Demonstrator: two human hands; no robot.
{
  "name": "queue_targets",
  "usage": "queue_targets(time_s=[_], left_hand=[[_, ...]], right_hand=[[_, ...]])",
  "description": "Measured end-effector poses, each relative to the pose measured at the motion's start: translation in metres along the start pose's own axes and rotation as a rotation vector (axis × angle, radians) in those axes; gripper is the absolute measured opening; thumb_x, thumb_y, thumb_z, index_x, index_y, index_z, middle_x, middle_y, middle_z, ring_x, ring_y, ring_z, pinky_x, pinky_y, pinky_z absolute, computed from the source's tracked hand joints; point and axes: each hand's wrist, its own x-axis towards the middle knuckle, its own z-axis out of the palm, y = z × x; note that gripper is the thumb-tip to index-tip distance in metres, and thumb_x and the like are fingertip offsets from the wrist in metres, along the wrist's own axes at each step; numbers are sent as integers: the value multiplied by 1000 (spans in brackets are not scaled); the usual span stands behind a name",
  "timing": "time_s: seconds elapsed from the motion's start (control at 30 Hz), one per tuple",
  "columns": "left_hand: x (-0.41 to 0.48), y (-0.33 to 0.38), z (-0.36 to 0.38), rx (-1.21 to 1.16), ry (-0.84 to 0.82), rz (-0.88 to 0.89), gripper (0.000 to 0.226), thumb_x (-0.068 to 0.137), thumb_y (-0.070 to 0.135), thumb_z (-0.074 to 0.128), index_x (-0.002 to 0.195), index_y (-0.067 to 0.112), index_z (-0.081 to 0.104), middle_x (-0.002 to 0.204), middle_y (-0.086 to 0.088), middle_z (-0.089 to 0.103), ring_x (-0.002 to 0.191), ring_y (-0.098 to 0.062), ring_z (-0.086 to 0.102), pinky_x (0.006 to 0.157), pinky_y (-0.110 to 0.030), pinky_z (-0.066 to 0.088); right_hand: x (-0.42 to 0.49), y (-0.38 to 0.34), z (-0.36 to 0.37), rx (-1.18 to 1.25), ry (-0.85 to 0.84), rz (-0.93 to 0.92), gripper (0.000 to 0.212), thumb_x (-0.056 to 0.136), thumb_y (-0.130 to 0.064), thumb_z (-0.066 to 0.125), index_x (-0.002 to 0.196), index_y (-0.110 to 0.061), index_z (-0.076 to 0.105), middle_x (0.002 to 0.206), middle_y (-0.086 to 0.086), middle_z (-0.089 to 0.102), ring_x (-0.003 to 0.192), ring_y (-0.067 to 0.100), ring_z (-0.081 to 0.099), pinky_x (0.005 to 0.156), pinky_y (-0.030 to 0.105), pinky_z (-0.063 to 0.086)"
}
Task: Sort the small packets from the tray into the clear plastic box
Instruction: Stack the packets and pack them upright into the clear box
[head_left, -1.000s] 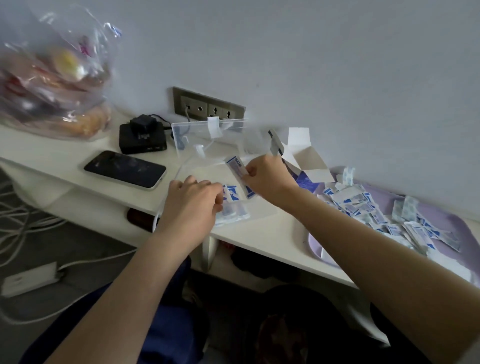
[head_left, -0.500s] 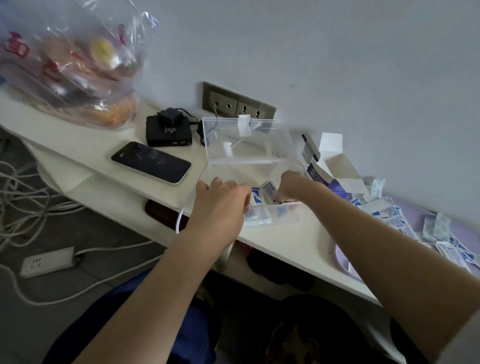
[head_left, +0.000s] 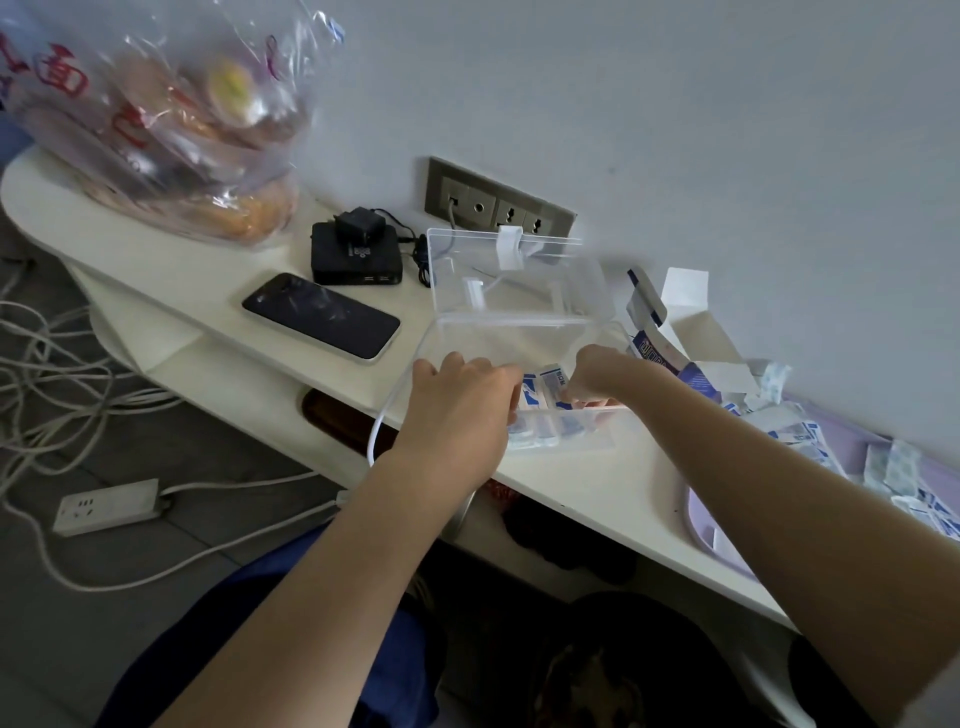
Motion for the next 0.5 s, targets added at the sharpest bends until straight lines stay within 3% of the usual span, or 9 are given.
queue_targets(time_s=[0.13, 0.23, 0.37, 0.5], left_hand=[[0, 0, 0, -7, -7, 1, 7, 96, 18, 49, 92, 24, 46, 99, 1, 57, 96, -20, 44, 84, -35, 29], [0, -1, 0, -7, -15, -2, 5, 96, 20, 48, 93, 23, 47, 100, 1, 57, 96, -20, 44, 84, -35, 29], [0, 0, 0, -13, -18, -3, 10, 97, 19, 48, 89, 23, 43, 99, 0, 56, 93, -19, 42, 84, -34, 29], [0, 0, -1, -20, -23, -4, 12, 97, 18, 47, 88, 23, 41, 94, 1, 52, 92, -19, 41, 87, -35, 30]], right_hand=[[2, -2, 0, 33, 3, 16, 12, 92, -15, 52, 87, -4, 50, 65, 3, 47, 54, 13, 44, 47, 20, 35], [1, -1, -1, 45, 1, 5, 17, 93, -17, 52, 80, -6, 50, 68, 3, 49, 54, 11, 43, 47, 19, 32], [1, 1, 2, 28, 18, -6, 11, 92, -13, 52, 86, -5, 48, 67, 3, 45, 55, 11, 39, 47, 19, 30], [0, 2, 1, 48, 9, -43, 17, 90, -19, 57, 83, -5, 49, 78, 6, 52, 56, 11, 41, 49, 19, 30]])
